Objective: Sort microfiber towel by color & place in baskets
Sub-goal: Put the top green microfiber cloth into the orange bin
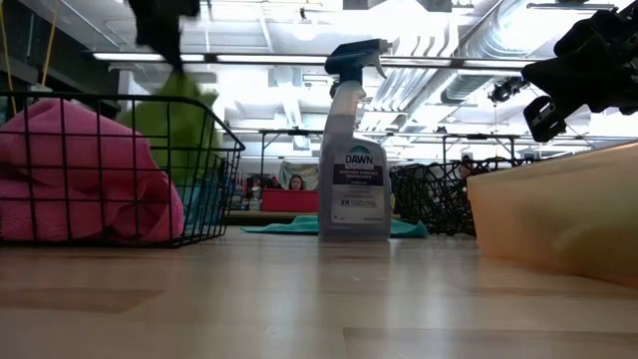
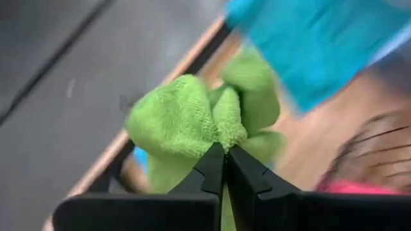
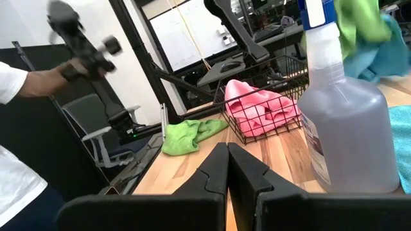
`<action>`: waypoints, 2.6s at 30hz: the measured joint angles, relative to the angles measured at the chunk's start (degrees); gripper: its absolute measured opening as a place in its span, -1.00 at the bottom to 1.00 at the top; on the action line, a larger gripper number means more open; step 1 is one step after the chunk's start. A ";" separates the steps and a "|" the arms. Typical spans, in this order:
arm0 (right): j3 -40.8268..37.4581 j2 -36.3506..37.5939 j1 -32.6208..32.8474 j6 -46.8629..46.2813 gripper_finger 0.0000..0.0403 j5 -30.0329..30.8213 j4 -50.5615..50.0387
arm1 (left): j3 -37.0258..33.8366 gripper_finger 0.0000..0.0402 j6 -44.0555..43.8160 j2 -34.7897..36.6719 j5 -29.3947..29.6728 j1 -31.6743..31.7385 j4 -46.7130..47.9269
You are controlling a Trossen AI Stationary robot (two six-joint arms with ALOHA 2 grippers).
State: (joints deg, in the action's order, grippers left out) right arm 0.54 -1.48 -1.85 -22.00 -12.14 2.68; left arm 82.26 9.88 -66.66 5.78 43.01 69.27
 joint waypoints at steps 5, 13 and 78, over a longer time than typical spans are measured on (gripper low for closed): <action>0.00 0.00 0.00 0.00 -1.00 0.00 0.02 | 10.14 -1.00 0.03 3.15 4.44 -3.83 -0.09; 0.00 -0.01 0.00 0.00 -1.00 0.00 0.01 | 18.24 -1.00 -4.61 4.77 3.29 -5.86 0.60; 108.79 -91.40 4.15 25.47 0.51 7.20 -39.26 | 18.84 -1.00 -6.56 -14.18 -9.75 -45.34 -26.86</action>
State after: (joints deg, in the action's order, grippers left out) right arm 109.33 -92.88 2.31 3.47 -4.94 -36.58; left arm 101.10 3.33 -80.84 -3.97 -2.33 42.41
